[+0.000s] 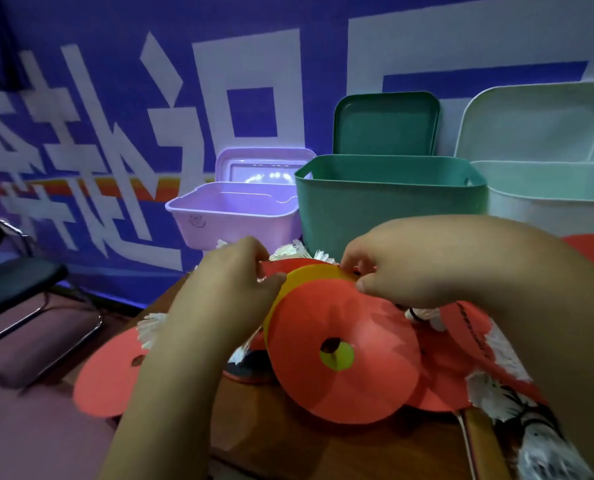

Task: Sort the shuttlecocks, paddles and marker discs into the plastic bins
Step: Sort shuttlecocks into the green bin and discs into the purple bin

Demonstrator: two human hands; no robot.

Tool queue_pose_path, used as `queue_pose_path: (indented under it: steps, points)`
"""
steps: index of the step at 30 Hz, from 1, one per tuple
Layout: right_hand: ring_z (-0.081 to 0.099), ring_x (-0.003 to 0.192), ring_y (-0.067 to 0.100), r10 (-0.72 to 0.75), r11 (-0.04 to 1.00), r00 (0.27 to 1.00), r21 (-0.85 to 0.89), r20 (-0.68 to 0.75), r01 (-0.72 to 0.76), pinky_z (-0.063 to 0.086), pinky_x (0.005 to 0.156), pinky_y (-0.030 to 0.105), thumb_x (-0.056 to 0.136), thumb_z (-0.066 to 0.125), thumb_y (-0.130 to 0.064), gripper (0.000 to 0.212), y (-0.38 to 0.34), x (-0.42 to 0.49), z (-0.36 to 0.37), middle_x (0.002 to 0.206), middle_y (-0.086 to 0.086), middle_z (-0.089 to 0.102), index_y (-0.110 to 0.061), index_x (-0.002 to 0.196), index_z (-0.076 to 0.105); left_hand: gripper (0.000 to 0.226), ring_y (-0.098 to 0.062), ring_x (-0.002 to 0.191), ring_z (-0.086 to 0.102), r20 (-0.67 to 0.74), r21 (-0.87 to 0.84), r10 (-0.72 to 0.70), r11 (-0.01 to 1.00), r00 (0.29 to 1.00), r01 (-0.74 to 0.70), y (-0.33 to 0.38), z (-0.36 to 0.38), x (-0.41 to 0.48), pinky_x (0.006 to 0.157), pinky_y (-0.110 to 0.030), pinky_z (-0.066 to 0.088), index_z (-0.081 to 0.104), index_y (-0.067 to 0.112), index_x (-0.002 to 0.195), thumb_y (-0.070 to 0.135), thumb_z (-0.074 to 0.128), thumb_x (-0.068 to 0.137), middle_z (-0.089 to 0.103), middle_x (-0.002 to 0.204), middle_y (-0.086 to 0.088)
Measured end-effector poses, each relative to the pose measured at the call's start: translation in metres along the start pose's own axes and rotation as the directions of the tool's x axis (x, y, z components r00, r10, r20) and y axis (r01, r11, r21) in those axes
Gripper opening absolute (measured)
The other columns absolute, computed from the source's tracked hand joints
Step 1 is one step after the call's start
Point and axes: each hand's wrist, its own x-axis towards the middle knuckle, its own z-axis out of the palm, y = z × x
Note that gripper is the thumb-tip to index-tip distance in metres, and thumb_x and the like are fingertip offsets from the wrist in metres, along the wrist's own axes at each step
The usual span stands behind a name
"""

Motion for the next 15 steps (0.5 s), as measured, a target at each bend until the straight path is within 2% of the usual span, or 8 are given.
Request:
queue_pose_path:
  steps: [3, 6, 8, 12, 15]
  points:
    - [0.072, 0.096, 0.025, 0.062, 0.997, 0.998, -0.045, -0.004, -0.062, 0.061, 0.086, 0.047, 0.092, 0.055, -0.031, 0.029, 0.002, 0.007, 0.010, 0.107, -0.003, 0.074, -0.030, 0.116, 0.070, 0.027, -0.016, 0.098, 0.063, 0.036, 0.031, -0.092, 0.995, 0.995, 0.091, -0.006, 0.016, -0.010, 0.085, -0.038, 0.055, 0.064, 0.032, 0.111, 0.046, 0.072, 0.090, 0.069, 0.101, 0.012]
    - [0.071, 0.096, 0.026, 0.084, 0.994, 0.996, -0.065, -0.034, -0.086, 0.061, 0.086, 0.046, 0.094, 0.055, -0.029, 0.025, 0.005, 0.009, 0.013, 0.105, -0.001, 0.072, -0.029, 0.113, 0.071, 0.009, -0.010, 0.089, 0.063, 0.011, 0.016, -0.099, 0.995, 0.995, 0.099, -0.005, 0.022, -0.016, 0.082, -0.038, 0.056, 0.066, 0.038, 0.095, 0.039, 0.071, 0.088, 0.067, 0.088, 0.015]
    - [0.071, 0.097, 0.027, 0.092, 0.995, 0.994, -0.036, -0.065, -0.095, 0.062, 0.085, 0.046, 0.094, 0.056, -0.029, 0.024, 0.008, 0.010, 0.015, 0.106, 0.001, 0.073, -0.029, 0.112, 0.072, 0.006, -0.007, 0.084, 0.062, -0.036, 0.004, -0.085, 0.996, 0.996, 0.085, -0.003, 0.024, -0.018, 0.078, -0.037, 0.056, 0.067, 0.037, 0.091, 0.034, 0.070, 0.089, 0.066, 0.083, 0.016]
    - [0.072, 0.091, 0.027, 0.105, 0.994, 0.989, -0.012, -0.109, -0.107, 0.063, 0.081, 0.046, 0.092, 0.058, -0.029, 0.022, 0.010, 0.013, 0.021, 0.099, 0.002, 0.072, -0.027, 0.107, 0.073, 0.006, 0.000, 0.082, 0.058, -0.097, -0.074, -0.068, 0.995, 0.993, 0.061, 0.004, 0.020, -0.021, 0.066, -0.025, 0.045, 0.068, 0.032, 0.096, 0.027, 0.069, 0.093, 0.064, 0.081, 0.018]
    - [0.073, 0.089, 0.028, 0.113, 0.994, 0.989, 0.000, -0.091, -0.113, 0.063, 0.080, 0.047, 0.088, 0.062, -0.031, 0.024, 0.010, 0.011, 0.021, 0.097, 0.001, 0.073, -0.029, 0.108, 0.073, 0.010, 0.004, 0.081, 0.057, -0.135, -0.146, -0.073, 0.988, 0.988, 0.053, 0.008, 0.015, -0.024, 0.063, -0.017, 0.039, 0.067, 0.032, 0.099, 0.024, 0.067, 0.094, 0.064, 0.083, 0.016]
